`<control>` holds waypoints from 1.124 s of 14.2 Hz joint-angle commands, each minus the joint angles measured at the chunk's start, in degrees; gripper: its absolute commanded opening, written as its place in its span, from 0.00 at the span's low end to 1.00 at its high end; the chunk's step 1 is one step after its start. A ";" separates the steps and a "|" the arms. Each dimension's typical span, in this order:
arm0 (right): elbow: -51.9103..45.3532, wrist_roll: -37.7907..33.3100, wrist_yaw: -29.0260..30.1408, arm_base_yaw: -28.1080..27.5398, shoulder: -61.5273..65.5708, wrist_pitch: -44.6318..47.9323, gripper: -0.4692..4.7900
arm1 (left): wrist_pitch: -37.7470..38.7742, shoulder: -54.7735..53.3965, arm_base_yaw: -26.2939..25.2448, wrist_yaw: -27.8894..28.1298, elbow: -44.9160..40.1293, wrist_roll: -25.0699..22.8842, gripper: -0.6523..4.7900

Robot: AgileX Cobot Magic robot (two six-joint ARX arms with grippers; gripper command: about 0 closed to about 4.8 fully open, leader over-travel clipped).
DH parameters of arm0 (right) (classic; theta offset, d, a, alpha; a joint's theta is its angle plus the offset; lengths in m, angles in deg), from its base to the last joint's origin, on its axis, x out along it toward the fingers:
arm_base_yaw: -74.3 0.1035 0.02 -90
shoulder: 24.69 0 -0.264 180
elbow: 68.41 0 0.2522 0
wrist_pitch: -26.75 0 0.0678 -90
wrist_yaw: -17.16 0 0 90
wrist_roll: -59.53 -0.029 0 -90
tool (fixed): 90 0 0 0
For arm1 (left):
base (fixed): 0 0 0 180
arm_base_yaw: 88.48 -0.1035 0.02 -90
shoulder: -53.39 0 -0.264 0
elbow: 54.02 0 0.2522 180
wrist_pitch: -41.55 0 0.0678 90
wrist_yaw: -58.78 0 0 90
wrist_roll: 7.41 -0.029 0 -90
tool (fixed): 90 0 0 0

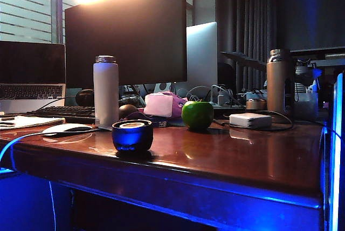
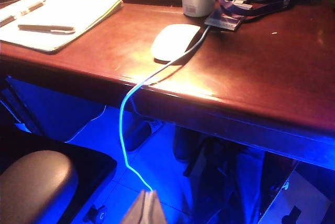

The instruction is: Stack the black thermos bottle cap from the table onto the green apple.

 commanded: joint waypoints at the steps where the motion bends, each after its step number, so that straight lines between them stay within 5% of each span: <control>1: -0.20 0.13 -0.37 -0.02 -0.07 0.61 0.09 | -0.26 0.17 0.00 0.00 0.17 -0.37 0.11; 16: -0.17 -0.68 2.23 0.04 -0.07 2.19 0.09 | -3.39 0.17 0.02 -0.68 -3.72 8.24 0.11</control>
